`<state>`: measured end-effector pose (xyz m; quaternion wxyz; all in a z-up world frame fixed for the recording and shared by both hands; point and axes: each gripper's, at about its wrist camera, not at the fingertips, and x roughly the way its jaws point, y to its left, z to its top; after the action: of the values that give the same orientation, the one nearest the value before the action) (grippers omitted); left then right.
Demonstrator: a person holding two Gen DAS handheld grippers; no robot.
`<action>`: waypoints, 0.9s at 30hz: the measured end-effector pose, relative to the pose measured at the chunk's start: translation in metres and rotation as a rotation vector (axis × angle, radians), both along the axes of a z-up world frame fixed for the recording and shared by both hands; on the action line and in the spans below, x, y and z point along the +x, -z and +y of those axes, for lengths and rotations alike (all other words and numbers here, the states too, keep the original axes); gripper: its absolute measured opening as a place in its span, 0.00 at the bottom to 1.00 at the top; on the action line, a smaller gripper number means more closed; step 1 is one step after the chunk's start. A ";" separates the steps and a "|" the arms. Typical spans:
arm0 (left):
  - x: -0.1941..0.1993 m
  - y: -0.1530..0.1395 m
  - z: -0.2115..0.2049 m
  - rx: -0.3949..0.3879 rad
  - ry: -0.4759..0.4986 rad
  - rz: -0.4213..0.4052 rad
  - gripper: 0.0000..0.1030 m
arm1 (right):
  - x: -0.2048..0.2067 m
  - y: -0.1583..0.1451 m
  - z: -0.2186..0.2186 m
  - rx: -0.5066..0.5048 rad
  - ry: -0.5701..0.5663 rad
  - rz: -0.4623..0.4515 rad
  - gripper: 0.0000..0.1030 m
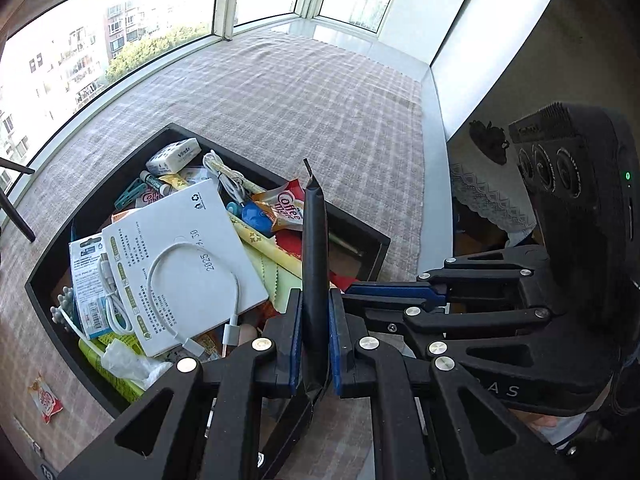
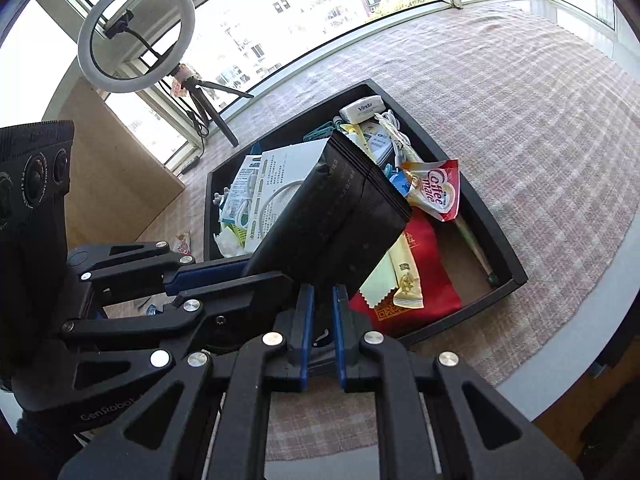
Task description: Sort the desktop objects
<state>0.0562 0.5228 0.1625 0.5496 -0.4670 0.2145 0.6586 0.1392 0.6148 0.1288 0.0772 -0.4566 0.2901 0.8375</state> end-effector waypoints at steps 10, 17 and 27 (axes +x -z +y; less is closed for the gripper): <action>-0.032 0.005 -0.001 -0.019 -0.217 0.002 0.27 | -0.007 0.011 0.031 0.015 -0.071 -0.018 0.11; -0.046 0.003 -0.059 -0.034 -0.396 0.052 0.27 | -0.033 0.012 0.011 0.034 -0.186 -0.018 0.12; -0.089 0.016 -0.215 -0.105 -0.690 0.037 0.28 | -0.084 -0.013 -0.083 0.141 -0.362 0.051 0.38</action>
<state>-0.0323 0.3075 0.1466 0.2658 -0.5275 0.0873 0.8022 0.0552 0.5319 0.1416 -0.0500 -0.4733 0.1457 0.8673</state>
